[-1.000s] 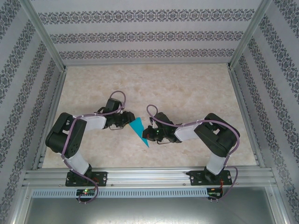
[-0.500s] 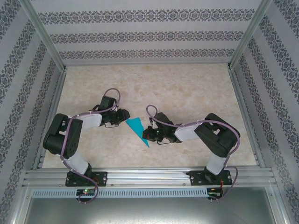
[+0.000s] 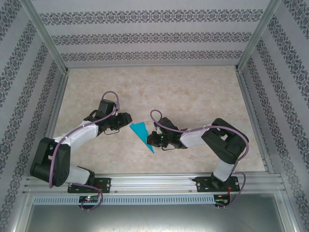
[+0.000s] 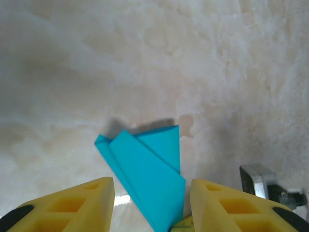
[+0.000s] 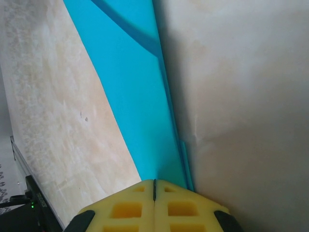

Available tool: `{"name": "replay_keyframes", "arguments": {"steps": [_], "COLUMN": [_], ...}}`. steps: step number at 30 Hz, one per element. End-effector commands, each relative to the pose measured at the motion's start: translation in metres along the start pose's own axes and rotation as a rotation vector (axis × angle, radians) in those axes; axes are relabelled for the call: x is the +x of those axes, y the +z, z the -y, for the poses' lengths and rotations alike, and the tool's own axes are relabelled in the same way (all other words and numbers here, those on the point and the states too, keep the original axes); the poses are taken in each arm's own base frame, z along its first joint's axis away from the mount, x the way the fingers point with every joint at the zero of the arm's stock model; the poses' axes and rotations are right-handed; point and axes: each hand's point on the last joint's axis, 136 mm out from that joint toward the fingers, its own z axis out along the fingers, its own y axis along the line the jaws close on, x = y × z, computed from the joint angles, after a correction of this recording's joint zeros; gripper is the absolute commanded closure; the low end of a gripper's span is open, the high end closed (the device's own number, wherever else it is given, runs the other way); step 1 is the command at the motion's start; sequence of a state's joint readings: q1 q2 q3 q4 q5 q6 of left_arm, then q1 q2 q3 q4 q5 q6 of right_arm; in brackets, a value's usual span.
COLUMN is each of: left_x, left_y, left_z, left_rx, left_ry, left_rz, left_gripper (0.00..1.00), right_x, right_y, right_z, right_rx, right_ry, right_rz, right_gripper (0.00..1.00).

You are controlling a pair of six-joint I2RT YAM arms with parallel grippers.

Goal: Fold a paper plane with a square sheet of paper (pick it up from the middle)
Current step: Fold the wing for the fifth time at the center of the table, then move a paper plane to the center of the table.

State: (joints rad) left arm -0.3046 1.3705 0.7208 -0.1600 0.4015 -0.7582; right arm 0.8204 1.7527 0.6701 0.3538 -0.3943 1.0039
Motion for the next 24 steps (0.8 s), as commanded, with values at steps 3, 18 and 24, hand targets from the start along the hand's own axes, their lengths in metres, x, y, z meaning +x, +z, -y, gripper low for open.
{"name": "replay_keyframes", "arguments": {"steps": [3,18,24], "left_x": [0.031,0.055,0.060], "left_y": [-0.002,0.025,0.030], "left_z": [-0.013,0.007,0.019], "left_rx": [-0.133,-0.314,-0.330], "left_ry": [-0.002,0.095,0.123], "left_rz": [-0.044,-0.125,-0.145], "left_gripper": [0.50,0.48,0.44], "right_x": [0.010,-0.001,-0.011], "right_y": [0.001,-0.042,-0.068], "right_z": [0.022,-0.021,0.023], "right_rx": [0.105,-0.018,0.082], "right_ry": [0.033,-0.135,-0.038], "right_rz": [0.012,0.136,0.247], "right_gripper": [1.00,0.95,0.92]}}
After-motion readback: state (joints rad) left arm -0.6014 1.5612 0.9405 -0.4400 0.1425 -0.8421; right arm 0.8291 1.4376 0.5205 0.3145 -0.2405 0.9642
